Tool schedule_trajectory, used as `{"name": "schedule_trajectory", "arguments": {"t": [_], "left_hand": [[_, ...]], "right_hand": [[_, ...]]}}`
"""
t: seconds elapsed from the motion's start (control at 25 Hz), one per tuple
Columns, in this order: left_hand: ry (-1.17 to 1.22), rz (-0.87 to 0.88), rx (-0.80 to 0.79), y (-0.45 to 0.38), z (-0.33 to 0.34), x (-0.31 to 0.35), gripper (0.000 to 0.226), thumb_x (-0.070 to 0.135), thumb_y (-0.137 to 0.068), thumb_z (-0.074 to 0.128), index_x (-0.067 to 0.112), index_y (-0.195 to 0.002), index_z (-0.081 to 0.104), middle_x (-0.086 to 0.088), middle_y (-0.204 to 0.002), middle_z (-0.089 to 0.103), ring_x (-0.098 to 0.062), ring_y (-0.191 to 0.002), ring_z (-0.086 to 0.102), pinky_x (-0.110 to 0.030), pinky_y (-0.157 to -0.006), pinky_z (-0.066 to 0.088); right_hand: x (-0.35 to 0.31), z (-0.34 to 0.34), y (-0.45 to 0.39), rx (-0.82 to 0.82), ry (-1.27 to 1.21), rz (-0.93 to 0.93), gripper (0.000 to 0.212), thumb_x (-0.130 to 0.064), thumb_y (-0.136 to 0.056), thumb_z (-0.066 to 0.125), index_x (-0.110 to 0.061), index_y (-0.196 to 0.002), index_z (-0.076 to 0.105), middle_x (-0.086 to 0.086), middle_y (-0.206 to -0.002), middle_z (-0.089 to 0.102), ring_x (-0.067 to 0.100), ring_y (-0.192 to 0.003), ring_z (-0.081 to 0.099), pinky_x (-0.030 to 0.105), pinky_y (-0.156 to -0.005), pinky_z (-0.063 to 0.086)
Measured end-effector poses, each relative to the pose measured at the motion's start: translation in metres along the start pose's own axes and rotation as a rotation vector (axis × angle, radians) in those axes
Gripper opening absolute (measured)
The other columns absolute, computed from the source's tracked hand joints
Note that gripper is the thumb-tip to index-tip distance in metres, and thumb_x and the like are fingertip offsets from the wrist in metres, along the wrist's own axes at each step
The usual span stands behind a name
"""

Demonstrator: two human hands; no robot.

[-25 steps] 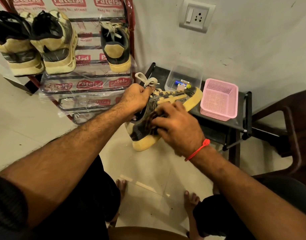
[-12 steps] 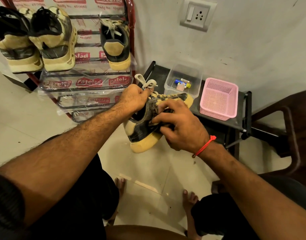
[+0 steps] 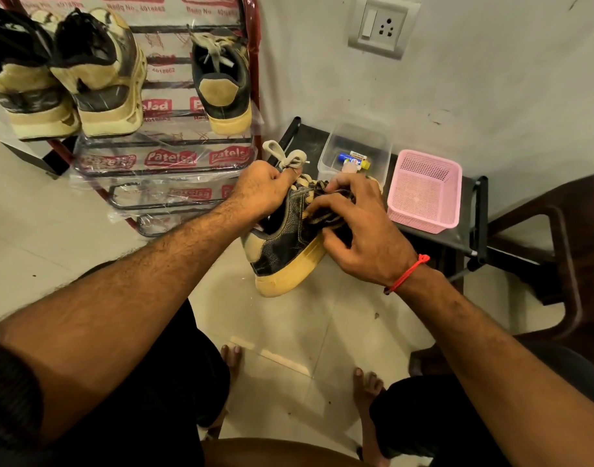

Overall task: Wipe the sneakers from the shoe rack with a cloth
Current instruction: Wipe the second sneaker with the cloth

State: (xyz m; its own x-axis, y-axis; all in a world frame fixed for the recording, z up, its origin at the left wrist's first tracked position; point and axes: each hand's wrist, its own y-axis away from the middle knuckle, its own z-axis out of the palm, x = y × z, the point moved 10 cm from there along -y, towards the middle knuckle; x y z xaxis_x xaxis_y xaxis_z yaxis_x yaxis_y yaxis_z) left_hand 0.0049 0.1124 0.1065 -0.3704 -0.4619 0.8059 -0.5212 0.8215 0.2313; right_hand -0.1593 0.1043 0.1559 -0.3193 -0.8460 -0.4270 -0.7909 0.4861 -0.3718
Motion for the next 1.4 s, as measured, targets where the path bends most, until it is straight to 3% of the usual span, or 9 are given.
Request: {"name": "schedule_trajectory", "arguments": {"t": [0.16, 0.32, 0.44, 0.56, 0.8, 0.92, 1.12, 1.24, 1.4], "left_hand": [[0.045, -0.014, 0.033, -0.003, -0.007, -0.003, 0.061, 0.054, -0.097, 0.056, -0.004, -0.089, 0.071, -0.025, -0.091, 0.074, -0.041, -0.084, 0.072, -0.055, -0.075, 0.061], [0.051, 0.036, 0.089, -0.003, -0.011, 0.003, 0.065, 0.056, -0.096, 0.056, -0.007, -0.084, 0.069, -0.027, -0.085, 0.072, -0.043, -0.077, 0.071, -0.057, -0.071, 0.060], [0.000, 0.065, 0.079, -0.002, -0.008, 0.006, 0.061, 0.052, -0.099, 0.056, 0.000, -0.068, 0.063, -0.021, -0.067, 0.063, -0.034, -0.062, 0.060, -0.043, -0.063, 0.055], [-0.056, 0.111, 0.026, 0.004, 0.000, 0.011, 0.060, 0.047, -0.101, 0.054, -0.005, -0.076, 0.068, -0.017, -0.066, 0.059, -0.027, -0.060, 0.053, -0.037, -0.057, 0.044], [-0.140, 0.190, 0.010, 0.009, 0.019, 0.025, 0.052, 0.037, -0.103, 0.054, -0.007, -0.080, 0.067, -0.009, -0.059, 0.052, -0.019, -0.052, 0.046, -0.032, -0.051, 0.039], [-0.128, 0.173, -0.016, 0.006, 0.018, 0.020, 0.049, 0.037, -0.102, 0.055, -0.005, -0.080, 0.069, -0.016, -0.067, 0.062, -0.025, -0.061, 0.056, -0.043, -0.062, 0.052], [-0.075, 0.093, 0.011, -0.004, -0.001, 0.009, 0.058, 0.051, -0.097, 0.058, -0.004, -0.082, 0.070, -0.026, -0.081, 0.070, -0.040, -0.070, 0.063, -0.049, -0.071, 0.057], [-0.011, 0.146, -0.020, -0.006, -0.005, 0.016, 0.054, 0.052, -0.097, 0.057, 0.010, -0.065, 0.061, -0.015, -0.065, 0.061, -0.030, -0.060, 0.055, -0.042, -0.063, 0.050], [0.020, 0.206, 0.069, -0.001, -0.013, 0.024, 0.053, 0.047, -0.100, 0.056, 0.009, -0.064, 0.059, -0.018, -0.065, 0.060, -0.028, -0.061, 0.053, -0.042, -0.059, 0.047]], "right_hand": [[0.023, -0.006, 0.000, 0.089, -0.264, 0.230, 0.069, -0.031, -0.088, 0.074, -0.012, -0.145, 0.040, 0.010, -0.140, 0.045, 0.017, -0.129, 0.044, 0.024, -0.112, 0.037], [0.046, 0.006, 0.007, 0.060, -0.169, 0.389, 0.061, -0.040, -0.089, 0.069, -0.016, -0.142, 0.051, 0.008, -0.137, 0.045, 0.026, -0.131, 0.041, 0.042, -0.114, 0.037], [0.011, 0.005, 0.001, 0.109, -0.114, 0.172, 0.043, -0.029, -0.090, 0.066, -0.012, -0.129, 0.063, 0.013, -0.132, 0.050, 0.030, -0.124, 0.046, 0.048, -0.108, 0.042], [-0.033, 0.011, 0.001, 0.039, 0.030, -0.134, 0.032, -0.014, -0.088, 0.058, -0.010, -0.117, 0.070, 0.017, -0.130, 0.054, 0.034, -0.122, 0.045, 0.039, -0.107, 0.036], [0.016, -0.025, -0.011, 0.150, 0.172, 0.071, 0.033, -0.009, -0.082, 0.056, -0.009, -0.111, 0.072, 0.018, -0.122, 0.058, 0.040, -0.112, 0.050, 0.040, -0.098, 0.040], [-0.022, -0.004, -0.005, 0.027, 0.091, -0.067, 0.031, -0.014, -0.084, 0.055, -0.010, -0.109, 0.072, 0.015, -0.123, 0.058, 0.037, -0.112, 0.051, 0.038, -0.097, 0.041], [-0.072, 0.036, 0.021, -0.271, 0.006, -0.371, 0.027, -0.011, -0.079, 0.072, -0.014, -0.106, 0.074, 0.013, -0.123, 0.059, 0.032, -0.109, 0.053, 0.044, -0.087, 0.051], [-0.013, 0.002, -0.001, -0.046, 0.053, -0.127, 0.029, -0.005, -0.075, 0.073, -0.011, -0.104, 0.074, 0.014, -0.121, 0.061, 0.033, -0.111, 0.051, 0.044, -0.093, 0.046], [0.047, -0.036, -0.005, 0.115, 0.104, 0.203, 0.030, -0.003, -0.081, 0.070, -0.013, -0.109, 0.073, 0.010, -0.121, 0.060, 0.032, -0.113, 0.050, 0.034, -0.095, 0.038]]}}
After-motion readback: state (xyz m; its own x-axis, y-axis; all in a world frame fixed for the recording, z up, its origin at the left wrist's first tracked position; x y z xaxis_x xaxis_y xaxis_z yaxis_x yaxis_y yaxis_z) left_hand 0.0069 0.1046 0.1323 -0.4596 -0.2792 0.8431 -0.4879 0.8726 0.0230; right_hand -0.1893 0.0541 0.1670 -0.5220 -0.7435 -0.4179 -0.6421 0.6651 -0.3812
